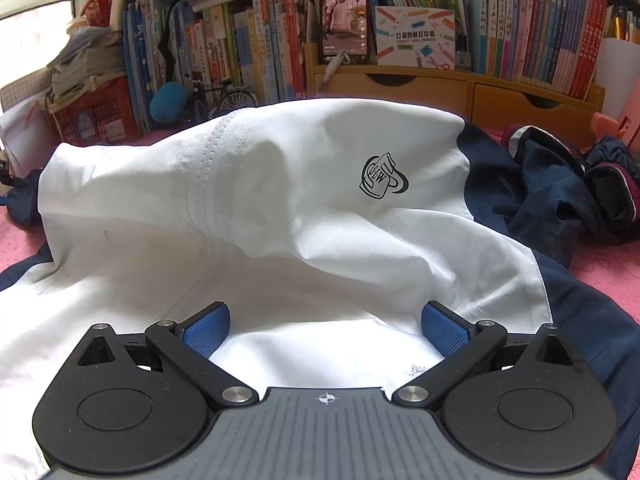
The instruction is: Fold clothes
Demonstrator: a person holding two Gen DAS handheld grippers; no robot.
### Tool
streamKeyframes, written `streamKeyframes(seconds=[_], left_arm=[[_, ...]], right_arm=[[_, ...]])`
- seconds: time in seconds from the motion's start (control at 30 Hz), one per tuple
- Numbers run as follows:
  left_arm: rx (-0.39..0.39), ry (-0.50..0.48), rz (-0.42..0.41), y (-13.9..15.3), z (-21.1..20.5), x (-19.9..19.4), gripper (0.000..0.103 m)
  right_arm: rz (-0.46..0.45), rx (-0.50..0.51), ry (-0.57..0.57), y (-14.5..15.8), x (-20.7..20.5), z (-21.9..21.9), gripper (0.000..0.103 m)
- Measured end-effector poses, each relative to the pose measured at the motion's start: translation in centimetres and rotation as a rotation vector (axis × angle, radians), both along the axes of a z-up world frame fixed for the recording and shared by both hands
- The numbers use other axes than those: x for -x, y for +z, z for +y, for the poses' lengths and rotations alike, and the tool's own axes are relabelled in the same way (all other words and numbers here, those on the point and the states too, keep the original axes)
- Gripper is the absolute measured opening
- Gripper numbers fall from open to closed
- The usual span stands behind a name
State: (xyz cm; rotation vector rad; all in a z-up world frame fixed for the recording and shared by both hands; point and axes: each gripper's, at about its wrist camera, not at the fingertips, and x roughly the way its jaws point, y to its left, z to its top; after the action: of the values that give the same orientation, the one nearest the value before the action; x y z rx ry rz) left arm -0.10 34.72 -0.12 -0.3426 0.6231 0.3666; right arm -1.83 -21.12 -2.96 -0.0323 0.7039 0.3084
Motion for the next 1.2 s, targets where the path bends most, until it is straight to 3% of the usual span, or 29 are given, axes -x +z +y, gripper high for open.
streamKeyframes(seconds=[0.07, 0.2, 0.27, 0.43, 0.63, 0.8, 0.97, 1.0, 1.03, 1.1, 1.17, 1.2], left_arm=[[-0.012, -0.131, -0.033, 1.0, -2.8, 1.1, 0.087], [-0.003, -0.421, -0.094, 2.3, -8.1, 4.6, 0.094], [0.000, -0.555, -0.112, 2.1, -11.1, 6.4, 0.103], [-0.062, -0.800, -0.074, 0.4, -18.7, 9.1, 0.103], [-0.035, -0.871, -0.020, -1.8, -23.3, 8.0, 0.103], [-0.070, -0.826, -0.024, -3.1, -25.7, 6.1, 0.103], [-0.145, -0.727, 0.056, -5.9, -26.8, 5.2, 0.103], [-0.200, -0.722, 0.029, -6.4, -27.0, 5.5, 0.103], [-0.203, -0.722, 0.028, -6.5, -27.0, 5.5, 0.103], [-0.199, -0.722, 0.030, -6.5, -26.9, 5.3, 0.103], [-0.203, -0.721, 0.031, -6.5, -26.9, 5.3, 0.103], [-0.203, -0.721, 0.031, -6.5, -26.9, 5.3, 0.103]], right_arm=[[0.000, 0.000, -0.001, 0.0, 0.0, 0.1, 0.103], [-0.002, -0.016, -0.003, 0.1, 0.1, -0.1, 0.103], [-0.010, -0.033, -0.013, 0.2, 0.2, -0.4, 0.103], [-0.090, -0.091, -0.104, 1.4, 1.8, -2.0, 0.103], [-0.158, -0.174, -0.199, 2.9, 4.3, -6.7, 0.103], [-0.235, -0.140, -0.436, 3.7, 1.8, -12.4, 0.103], [-0.311, -0.004, -0.595, 2.9, -3.2, -16.3, 0.103], [-0.305, 0.048, -0.592, 2.5, -4.3, -16.5, 0.103], [-0.296, 0.101, -0.585, 2.0, -5.4, -16.6, 0.101], [-0.235, 0.177, -0.533, 1.1, -7.6, -16.6, 0.092], [-0.166, 0.235, -0.498, 0.4, -9.6, -16.2, 0.063], [-0.147, 0.263, -0.504, 0.3, -10.1, -16.2, 0.035]])
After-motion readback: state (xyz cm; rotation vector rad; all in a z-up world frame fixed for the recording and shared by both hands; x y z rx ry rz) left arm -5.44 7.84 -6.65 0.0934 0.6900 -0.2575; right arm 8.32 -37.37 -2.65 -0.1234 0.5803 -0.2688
